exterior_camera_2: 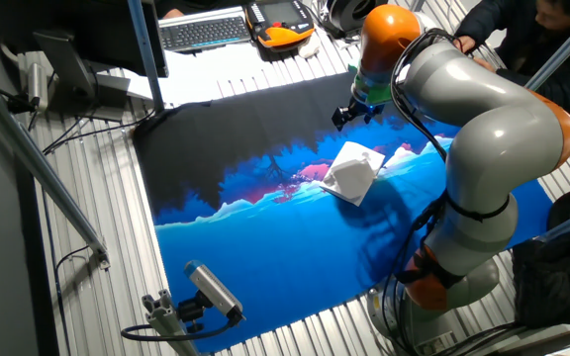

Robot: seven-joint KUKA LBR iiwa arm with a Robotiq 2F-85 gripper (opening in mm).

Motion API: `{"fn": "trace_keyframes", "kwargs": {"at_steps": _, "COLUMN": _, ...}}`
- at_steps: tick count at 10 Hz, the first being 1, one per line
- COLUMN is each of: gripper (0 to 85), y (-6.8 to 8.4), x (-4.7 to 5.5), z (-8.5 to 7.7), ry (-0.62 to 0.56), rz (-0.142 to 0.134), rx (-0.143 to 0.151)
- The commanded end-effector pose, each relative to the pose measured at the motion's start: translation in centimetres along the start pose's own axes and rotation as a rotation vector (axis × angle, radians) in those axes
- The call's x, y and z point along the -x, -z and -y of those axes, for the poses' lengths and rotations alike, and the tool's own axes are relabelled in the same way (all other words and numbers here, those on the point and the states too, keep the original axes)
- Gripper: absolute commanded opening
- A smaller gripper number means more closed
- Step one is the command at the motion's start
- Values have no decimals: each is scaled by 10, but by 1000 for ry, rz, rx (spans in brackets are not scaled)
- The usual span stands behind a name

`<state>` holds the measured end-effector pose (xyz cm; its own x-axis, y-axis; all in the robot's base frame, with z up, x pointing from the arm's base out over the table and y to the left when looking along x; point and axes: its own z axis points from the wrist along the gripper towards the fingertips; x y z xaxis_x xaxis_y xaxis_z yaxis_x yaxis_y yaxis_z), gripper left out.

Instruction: Unfold a piece of paper

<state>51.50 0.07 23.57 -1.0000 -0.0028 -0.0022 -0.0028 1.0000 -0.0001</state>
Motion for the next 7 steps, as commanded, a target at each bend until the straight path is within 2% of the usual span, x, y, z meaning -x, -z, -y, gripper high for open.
{"fn": "trace_keyframes", "kwargs": {"at_steps": 1, "gripper": 0, "y": 0, "x": 0, "z": 0, "ry": 5, "rz": -201, "rx": -29}}
{"fn": "trace_keyframes", "kwargs": {"at_steps": 7, "gripper": 0, "y": 0, "x": 0, "z": 0, "ry": 16, "rz": -203, "rx": -32}}
